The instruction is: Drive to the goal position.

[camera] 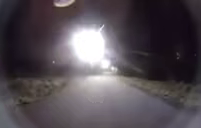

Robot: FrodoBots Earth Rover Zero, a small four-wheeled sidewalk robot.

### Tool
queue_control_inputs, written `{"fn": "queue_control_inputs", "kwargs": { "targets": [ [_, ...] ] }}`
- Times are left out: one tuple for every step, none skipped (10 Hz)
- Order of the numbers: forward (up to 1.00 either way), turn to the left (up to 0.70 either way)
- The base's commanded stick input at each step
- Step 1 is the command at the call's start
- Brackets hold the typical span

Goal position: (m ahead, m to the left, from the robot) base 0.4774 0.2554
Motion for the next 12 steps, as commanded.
{"fn": "queue_control_inputs", "kwargs": {
  "targets": [
    [1.00,0.05],
    [1.00,0.05],
    [1.00,0.06],
    [1.00,0.06],
    [1.00,0.06],
    [1.00,0.07],
    [1.00,0.07],
    [1.00,0.07],
    [1.00,0.08],
    [1.00,0.08],
    [1.00,0.07],
    [1.00,0.06]
  ]
}}
